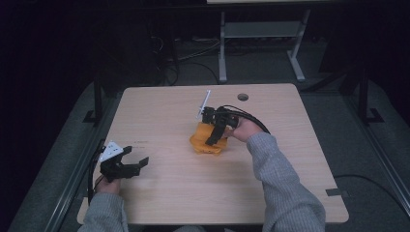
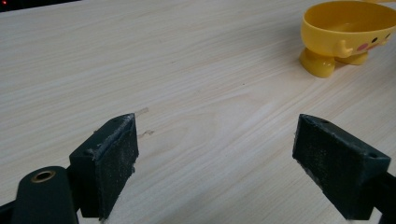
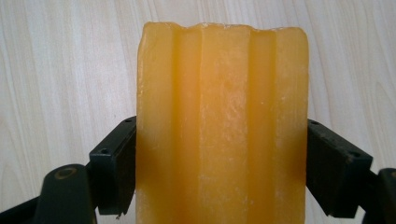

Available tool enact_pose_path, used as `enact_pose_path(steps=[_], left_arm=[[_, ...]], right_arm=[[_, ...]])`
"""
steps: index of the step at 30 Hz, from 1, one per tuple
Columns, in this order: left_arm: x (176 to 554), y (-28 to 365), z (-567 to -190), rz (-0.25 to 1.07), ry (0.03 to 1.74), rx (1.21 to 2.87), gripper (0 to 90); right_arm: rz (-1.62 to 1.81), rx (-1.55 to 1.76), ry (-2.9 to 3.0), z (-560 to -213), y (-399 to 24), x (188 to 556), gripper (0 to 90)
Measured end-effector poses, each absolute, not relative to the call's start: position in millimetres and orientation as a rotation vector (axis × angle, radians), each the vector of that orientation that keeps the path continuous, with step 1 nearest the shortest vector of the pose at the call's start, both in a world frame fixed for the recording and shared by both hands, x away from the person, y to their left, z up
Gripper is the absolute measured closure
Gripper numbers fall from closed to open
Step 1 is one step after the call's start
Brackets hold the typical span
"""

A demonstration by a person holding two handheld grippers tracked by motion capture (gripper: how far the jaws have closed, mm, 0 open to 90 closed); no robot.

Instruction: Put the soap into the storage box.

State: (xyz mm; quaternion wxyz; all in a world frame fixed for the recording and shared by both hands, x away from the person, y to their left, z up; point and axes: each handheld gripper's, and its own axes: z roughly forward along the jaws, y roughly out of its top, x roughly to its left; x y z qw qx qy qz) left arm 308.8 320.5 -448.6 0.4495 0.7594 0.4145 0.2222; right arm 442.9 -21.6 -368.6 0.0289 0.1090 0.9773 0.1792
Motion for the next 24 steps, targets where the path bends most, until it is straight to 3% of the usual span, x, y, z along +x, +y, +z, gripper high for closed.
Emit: enact_pose_path(steps=[24], left_arm=[[309.1,320.6,-448.9,0.552,1.026,1.874,13.8]], right_arm=[[0.526,0.294,3.037,-382.1,-9.2,445.4,21.2]])
